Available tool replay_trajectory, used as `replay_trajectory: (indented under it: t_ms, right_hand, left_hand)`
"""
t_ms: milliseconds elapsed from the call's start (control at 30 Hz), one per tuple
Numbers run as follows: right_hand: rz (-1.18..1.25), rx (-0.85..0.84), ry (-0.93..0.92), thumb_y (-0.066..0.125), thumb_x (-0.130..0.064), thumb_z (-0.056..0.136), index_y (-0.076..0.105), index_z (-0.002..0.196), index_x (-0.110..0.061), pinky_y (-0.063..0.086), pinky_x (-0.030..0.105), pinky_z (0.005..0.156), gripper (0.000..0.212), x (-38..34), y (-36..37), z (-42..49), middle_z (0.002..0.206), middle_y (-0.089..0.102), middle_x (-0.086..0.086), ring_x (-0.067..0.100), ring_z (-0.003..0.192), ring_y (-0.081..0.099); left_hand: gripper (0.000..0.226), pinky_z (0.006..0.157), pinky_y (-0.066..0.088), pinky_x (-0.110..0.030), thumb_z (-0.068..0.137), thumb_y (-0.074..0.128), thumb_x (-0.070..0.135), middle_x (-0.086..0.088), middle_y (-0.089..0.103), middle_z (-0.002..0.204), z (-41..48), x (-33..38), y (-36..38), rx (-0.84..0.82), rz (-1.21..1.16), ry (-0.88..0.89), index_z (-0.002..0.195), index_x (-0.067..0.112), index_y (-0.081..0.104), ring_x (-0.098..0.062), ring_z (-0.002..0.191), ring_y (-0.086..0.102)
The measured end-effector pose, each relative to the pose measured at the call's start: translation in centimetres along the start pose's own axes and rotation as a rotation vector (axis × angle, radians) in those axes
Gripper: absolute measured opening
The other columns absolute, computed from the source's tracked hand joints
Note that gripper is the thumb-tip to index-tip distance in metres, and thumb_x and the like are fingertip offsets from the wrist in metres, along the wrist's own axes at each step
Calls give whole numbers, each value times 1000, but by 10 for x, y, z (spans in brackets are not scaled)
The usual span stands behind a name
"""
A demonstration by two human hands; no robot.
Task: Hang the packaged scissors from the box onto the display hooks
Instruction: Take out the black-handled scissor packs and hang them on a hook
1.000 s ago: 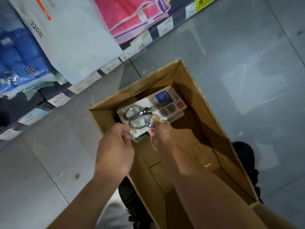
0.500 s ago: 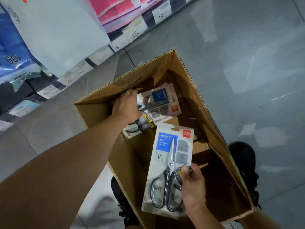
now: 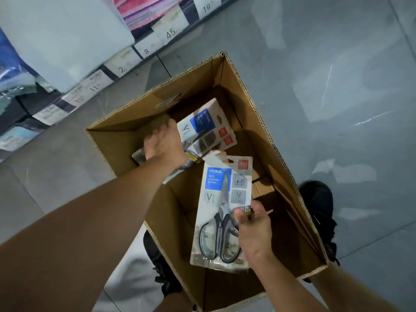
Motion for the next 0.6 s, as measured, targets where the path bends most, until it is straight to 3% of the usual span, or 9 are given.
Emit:
replay_trajectory:
  t_ms: [133, 233, 400, 467, 533, 600]
  right_hand:
    - [-96, -54, -58, 55, -13, 96, 57, 102, -14, 43, 5, 45, 7, -28, -12, -33, 84, 64, -8, -1, 73, 60]
    - [-74, -74, -89, 48, -1, 96, 54, 108, -10, 48, 6, 52, 16, -58, -34, -71, 88, 63, -6, 2, 79, 65]
    - [-211, -5, -224, 55, -5, 91, 65, 106, -23, 48, 7, 58, 25, -129, -74, -146, 98, 71, -10, -2, 82, 67]
    - [-231, 30, -263, 59, -8, 87, 68, 97, -20, 55, 19, 62, 17, -159, -90, -177, 88, 74, -7, 9, 80, 69]
    - [-205, 39, -291, 61, -12, 85, 67, 92, -16, 59, 39, 67, 10, -190, -109, -212, 79, 74, -4, 18, 75, 70]
    - [-182, 67, -375, 60, -15, 87, 66, 95, -18, 58, 44, 73, 11, -226, -128, -256, 82, 74, -7, 19, 78, 70]
  left_hand:
    - [78, 78, 49, -34, 56, 89, 43, -4, 65, 113, -59, -17, -16, -99, -199, -142, 118, 21, 46, -27, 103, 65]
    - [78, 79, 50, -33, 53, 89, 46, 1, 65, 110, -115, -28, -36, -159, -454, -199, 116, 22, 49, -26, 103, 64]
    - [38, 78, 48, -32, 77, 76, 31, 2, 62, 98, -192, -44, -106, -141, -937, -264, 105, 18, 54, -24, 92, 61]
    - [23, 80, 50, -34, 82, 69, 30, -5, 66, 97, -219, -51, -151, -94, -1067, -264, 95, 17, 54, -27, 89, 63]
    - [11, 76, 42, -28, 92, 61, 21, -6, 63, 96, -248, -55, -205, -95, -1125, -223, 95, 19, 51, -23, 88, 58]
    - [6, 81, 47, -33, 95, 58, 18, -6, 65, 102, -275, -57, -253, -102, -1173, -152, 98, 19, 53, -25, 96, 62]
Point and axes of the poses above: each hand's wrist, its own z-axis towards the middle knuckle, its own y-axis out of the palm, x = y × z, the point moved 7 cm from there along z, towards the middle knuckle
